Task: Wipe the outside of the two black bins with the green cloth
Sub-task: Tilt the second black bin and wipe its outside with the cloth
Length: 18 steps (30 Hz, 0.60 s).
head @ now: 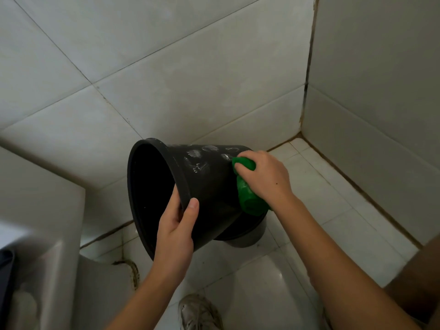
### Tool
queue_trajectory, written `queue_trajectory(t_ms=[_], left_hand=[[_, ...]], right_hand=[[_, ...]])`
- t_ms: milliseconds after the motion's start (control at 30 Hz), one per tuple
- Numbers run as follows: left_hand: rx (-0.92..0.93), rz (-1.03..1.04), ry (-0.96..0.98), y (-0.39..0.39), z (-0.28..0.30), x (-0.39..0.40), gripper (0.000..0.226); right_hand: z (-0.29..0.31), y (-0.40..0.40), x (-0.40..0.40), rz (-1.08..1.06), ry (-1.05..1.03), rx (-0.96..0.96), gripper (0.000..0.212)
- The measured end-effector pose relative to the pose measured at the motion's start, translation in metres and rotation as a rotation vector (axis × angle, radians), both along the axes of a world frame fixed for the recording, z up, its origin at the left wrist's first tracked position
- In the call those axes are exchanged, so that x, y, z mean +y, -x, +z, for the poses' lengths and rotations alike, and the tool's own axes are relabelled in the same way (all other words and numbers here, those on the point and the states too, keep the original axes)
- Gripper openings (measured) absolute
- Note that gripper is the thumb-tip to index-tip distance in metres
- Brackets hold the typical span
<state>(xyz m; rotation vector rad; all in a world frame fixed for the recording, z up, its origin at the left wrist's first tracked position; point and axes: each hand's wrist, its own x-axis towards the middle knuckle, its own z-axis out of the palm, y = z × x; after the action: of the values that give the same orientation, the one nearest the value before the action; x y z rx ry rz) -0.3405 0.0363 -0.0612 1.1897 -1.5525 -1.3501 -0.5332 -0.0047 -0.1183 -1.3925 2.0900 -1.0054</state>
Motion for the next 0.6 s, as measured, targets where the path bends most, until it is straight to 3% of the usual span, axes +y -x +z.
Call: queue_trajectory(t_ms=[367, 600], left_hand=[[-0.054, 0.206, -0.034, 0.008, 0.013, -0.021, 0.023], [-0.112, 0.241, -0.033, 0.019, 0.033, -0.057, 0.055]], right_hand=[[0.008, -0.009, 0.004, 0.061, 0.031, 0.002, 0.03], [0.01, -0.019, 0.009, 0.104, 0.107, -0.007, 0.031]])
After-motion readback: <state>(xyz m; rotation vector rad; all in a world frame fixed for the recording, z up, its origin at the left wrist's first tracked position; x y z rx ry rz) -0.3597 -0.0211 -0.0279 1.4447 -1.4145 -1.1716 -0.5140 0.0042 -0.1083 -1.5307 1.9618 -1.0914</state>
